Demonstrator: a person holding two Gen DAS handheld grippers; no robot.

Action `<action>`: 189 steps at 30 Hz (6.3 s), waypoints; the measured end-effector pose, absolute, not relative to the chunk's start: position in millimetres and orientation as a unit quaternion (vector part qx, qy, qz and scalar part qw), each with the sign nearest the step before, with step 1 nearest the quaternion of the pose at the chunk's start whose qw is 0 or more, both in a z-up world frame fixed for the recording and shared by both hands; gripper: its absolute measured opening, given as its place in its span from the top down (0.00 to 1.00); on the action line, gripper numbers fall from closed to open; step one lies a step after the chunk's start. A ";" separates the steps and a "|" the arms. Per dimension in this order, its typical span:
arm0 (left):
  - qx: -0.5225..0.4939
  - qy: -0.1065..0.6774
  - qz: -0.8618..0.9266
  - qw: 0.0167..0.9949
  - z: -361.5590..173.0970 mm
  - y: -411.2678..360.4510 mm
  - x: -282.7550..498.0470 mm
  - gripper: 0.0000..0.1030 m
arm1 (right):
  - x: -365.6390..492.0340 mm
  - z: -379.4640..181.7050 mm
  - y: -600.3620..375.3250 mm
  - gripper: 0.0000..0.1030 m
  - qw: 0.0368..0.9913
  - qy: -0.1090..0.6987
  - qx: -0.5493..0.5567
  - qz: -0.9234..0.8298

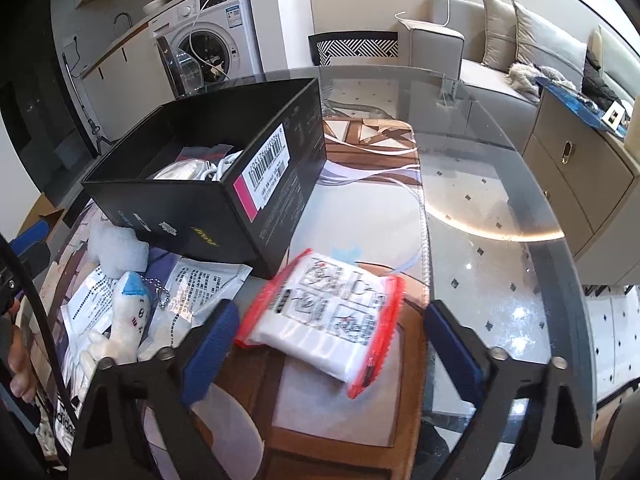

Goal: Organize soft objects
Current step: 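Move the right gripper to the red-edged white packet and grasp it, then grasp the white printed pouch with the left gripper while the right gripper holds the packet, then carry the pouch with the left gripper while the right gripper carries the packet over the box, then open the right gripper over the box while the left gripper releases the pouch inside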

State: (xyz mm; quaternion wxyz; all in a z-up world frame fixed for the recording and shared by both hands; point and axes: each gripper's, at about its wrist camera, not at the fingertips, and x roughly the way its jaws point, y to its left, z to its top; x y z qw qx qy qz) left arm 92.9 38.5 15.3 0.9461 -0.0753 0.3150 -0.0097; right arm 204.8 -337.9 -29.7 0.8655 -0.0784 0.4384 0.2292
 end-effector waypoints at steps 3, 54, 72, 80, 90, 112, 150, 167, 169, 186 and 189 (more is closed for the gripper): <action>-0.074 0.315 -0.010 0.946 14.2 37.3 92.4 0.00 | 203.0 -28.4 -340.6 0.27 0.865 0.436 -0.077 0.234; -0.014 0.440 -0.043 0.897 -23.5 -4.9 109.2 0.19 | 155.5 44.7 -343.0 0.45 0.885 0.333 -0.073 0.316; -0.020 0.406 -0.056 0.912 -7.7 3.2 95.9 0.67 | 154.5 42.6 -339.1 0.45 0.883 0.333 -0.073 0.323; -0.032 0.379 -0.072 0.922 13.3 5.3 85.9 0.67 | 150.7 44.4 -337.2 0.45 0.882 0.328 -0.072 0.331; -0.046 0.339 -0.075 0.937 38.0 7.4 85.8 0.67 | 145.3 50.3 -335.1 0.45 0.884 0.313 -0.073 0.340; -0.070 0.247 -0.072 0.964 95.8 36.5 115.3 0.67 | 158.7 112.3 -354.2 0.45 0.916 0.226 -0.023 0.331; -0.045 0.280 -0.063 0.957 71.8 14.1 197.5 0.66 | 236.5 69.7 -281.5 0.45 0.884 0.287 -0.085 0.358; -0.037 0.305 -0.069 0.949 53.1 10.7 211.7 0.64 | 266.9 44.8 -265.1 0.33 0.879 0.314 -0.092 0.347; -0.033 0.308 -0.069 0.948 52.6 9.7 211.7 0.64 | 264.1 47.1 -268.9 0.18 0.886 0.303 -0.093 0.339; -0.029 0.282 -0.065 0.957 68.2 12.2 162.1 0.00 | 204.3 70.9 -310.7 0.01 0.900 0.283 -0.071 0.325; -0.030 0.278 -0.060 0.958 70.2 14.3 150.4 0.00 | 194.7 69.2 -314.1 0.01 0.898 0.288 -0.068 0.325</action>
